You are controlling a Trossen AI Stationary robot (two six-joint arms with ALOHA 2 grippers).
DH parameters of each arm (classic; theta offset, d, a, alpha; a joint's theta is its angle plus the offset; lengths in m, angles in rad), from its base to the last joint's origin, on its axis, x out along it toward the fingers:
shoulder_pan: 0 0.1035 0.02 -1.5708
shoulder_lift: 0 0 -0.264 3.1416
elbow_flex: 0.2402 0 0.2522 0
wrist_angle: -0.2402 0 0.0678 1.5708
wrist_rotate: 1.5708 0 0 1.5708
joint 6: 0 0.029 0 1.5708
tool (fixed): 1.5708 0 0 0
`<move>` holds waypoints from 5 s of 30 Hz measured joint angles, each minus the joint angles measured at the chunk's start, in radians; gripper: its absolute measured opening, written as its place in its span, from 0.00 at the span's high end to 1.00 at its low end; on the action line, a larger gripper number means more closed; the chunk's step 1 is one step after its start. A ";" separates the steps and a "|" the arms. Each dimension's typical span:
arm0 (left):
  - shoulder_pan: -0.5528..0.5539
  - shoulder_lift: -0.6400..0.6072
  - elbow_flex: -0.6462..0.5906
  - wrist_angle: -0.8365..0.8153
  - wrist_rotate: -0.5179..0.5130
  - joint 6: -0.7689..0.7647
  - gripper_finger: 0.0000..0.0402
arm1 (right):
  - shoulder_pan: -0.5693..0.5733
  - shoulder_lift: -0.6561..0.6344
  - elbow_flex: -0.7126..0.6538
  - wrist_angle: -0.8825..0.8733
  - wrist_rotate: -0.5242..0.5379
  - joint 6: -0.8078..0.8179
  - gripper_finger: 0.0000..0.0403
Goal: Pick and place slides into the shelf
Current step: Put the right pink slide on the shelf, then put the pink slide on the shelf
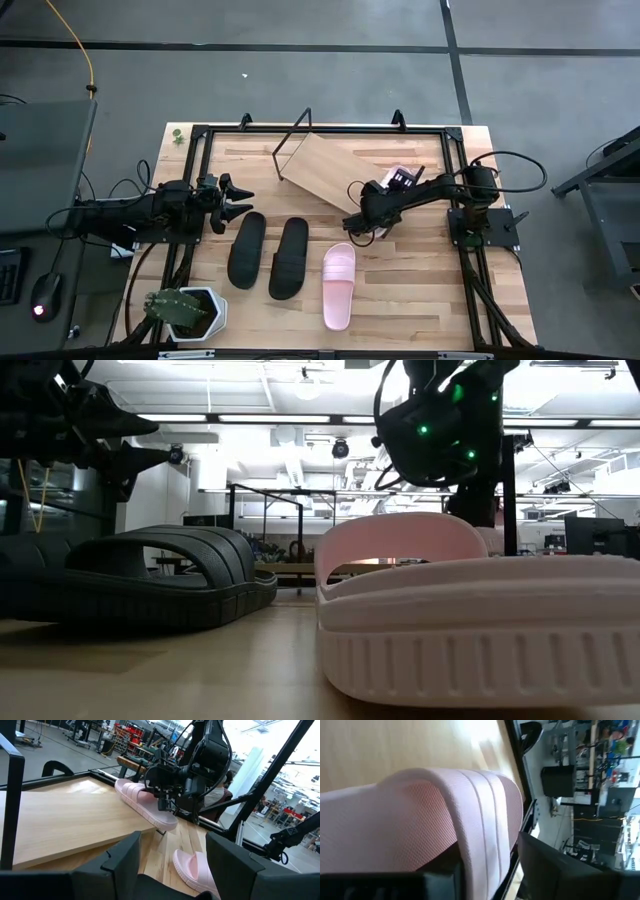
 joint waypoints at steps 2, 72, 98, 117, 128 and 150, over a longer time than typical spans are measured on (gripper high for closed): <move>0.000 0.000 0.000 0.000 0.000 0.000 0.49 | 0.000 0.000 0.000 0.001 -0.013 -0.003 0.60; 0.000 0.000 0.000 -0.003 0.000 0.000 0.49 | 0.426 0.000 0.348 0.954 -0.408 -0.287 0.51; 0.000 0.000 0.000 -0.012 -0.026 0.016 0.49 | 0.573 0.025 0.348 0.911 -0.158 -0.457 0.51; 0.000 0.000 0.000 -0.011 -0.026 0.020 0.49 | 0.561 0.101 0.452 0.793 -0.209 -0.453 0.51; 0.000 0.001 0.000 -0.010 -0.028 0.020 0.49 | 0.572 0.426 0.989 0.341 -0.108 -0.454 0.51; 0.000 0.002 0.000 -0.010 -0.026 0.024 0.49 | 0.606 0.392 0.890 0.214 -0.095 -0.304 0.51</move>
